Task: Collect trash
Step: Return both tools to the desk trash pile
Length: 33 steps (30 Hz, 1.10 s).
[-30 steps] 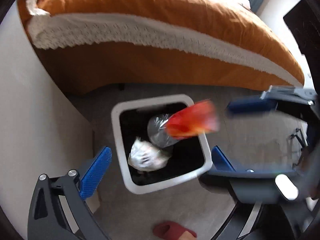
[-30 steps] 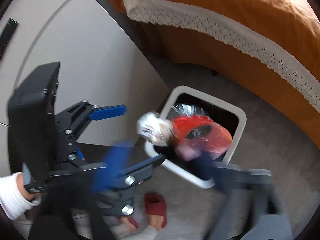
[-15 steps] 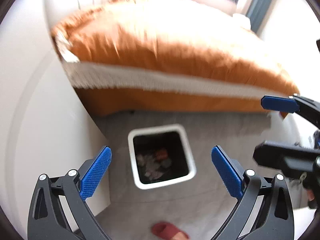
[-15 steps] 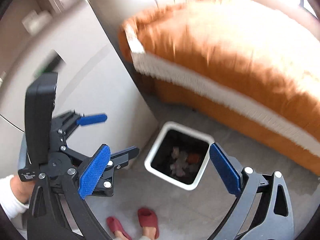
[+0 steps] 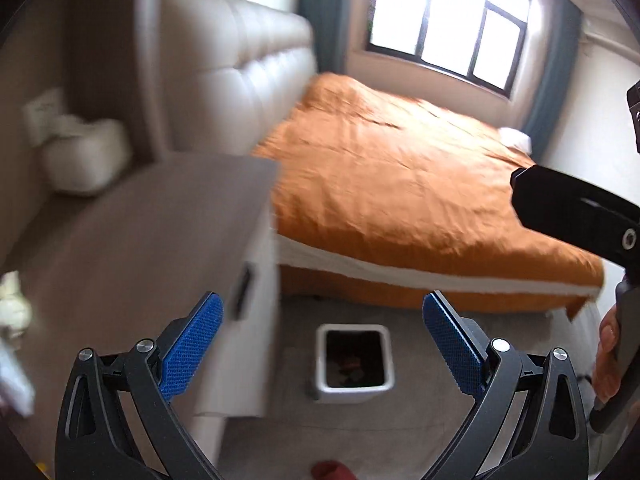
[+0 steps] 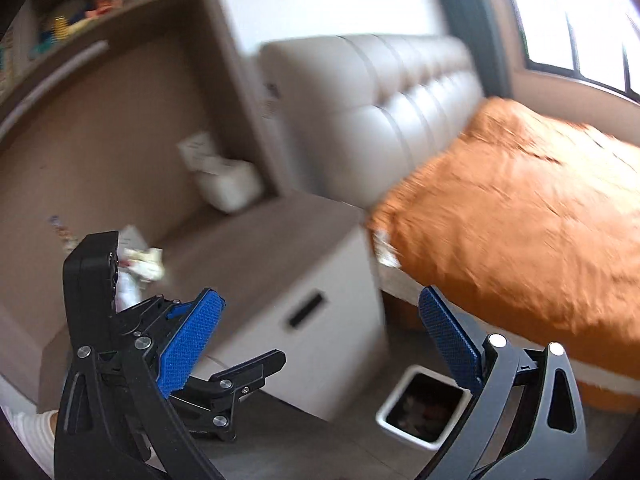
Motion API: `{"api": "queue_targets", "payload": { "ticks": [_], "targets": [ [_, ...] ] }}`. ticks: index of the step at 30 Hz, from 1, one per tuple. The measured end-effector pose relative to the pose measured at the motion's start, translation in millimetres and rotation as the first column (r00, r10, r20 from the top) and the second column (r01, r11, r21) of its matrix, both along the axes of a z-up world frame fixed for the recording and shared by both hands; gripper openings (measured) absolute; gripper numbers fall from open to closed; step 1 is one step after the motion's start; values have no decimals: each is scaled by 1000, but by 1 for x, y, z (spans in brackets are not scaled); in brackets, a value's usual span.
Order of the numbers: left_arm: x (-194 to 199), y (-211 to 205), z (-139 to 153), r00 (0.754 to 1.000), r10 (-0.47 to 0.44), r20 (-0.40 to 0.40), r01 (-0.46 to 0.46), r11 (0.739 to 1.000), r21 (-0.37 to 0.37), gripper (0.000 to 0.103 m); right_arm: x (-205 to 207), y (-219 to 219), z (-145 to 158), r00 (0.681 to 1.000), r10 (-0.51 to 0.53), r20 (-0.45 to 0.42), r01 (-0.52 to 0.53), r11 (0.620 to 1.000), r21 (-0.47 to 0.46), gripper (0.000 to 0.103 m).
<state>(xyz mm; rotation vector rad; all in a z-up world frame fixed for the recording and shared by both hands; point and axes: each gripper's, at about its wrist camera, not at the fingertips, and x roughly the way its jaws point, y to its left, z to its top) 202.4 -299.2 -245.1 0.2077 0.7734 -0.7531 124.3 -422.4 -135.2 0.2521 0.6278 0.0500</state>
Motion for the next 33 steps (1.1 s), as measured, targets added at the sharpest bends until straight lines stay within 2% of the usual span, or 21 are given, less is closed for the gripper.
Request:
{"api": "queue_targets", "payload": {
  "ticks": [4,8,11,17,21,26,30,33],
  "targets": [
    [0,62,25,992,123,29,-123,992,9,98,11,45,16,994,108,24,-108,994,21,99],
    [-2,126,37,966,254,39,-255,967,10,98,28,94,21,975,223,22,-224,974,38,99],
    [-5,175,39,934,354,47,-355,934,36,98,39,128,21,951,310,12,-310,949,52,99],
    [-16,267,28,848,530,14,-529,846,64,98,54,188,19,901,433,-1,-433,901,10,99],
    [-22,313,22,803,596,-1,-595,802,56,98,61,221,14,868,497,-17,-497,868,0,99],
    [-22,341,23,767,642,12,-641,765,55,98,69,249,8,844,535,-30,-536,844,-3,99],
    [-13,360,21,755,656,13,-656,754,38,98,81,273,0,842,537,-46,-539,842,-33,99],
    [1,369,20,762,648,5,-648,762,13,98,87,284,-6,848,527,-62,-530,845,-69,99]
  ]
}}
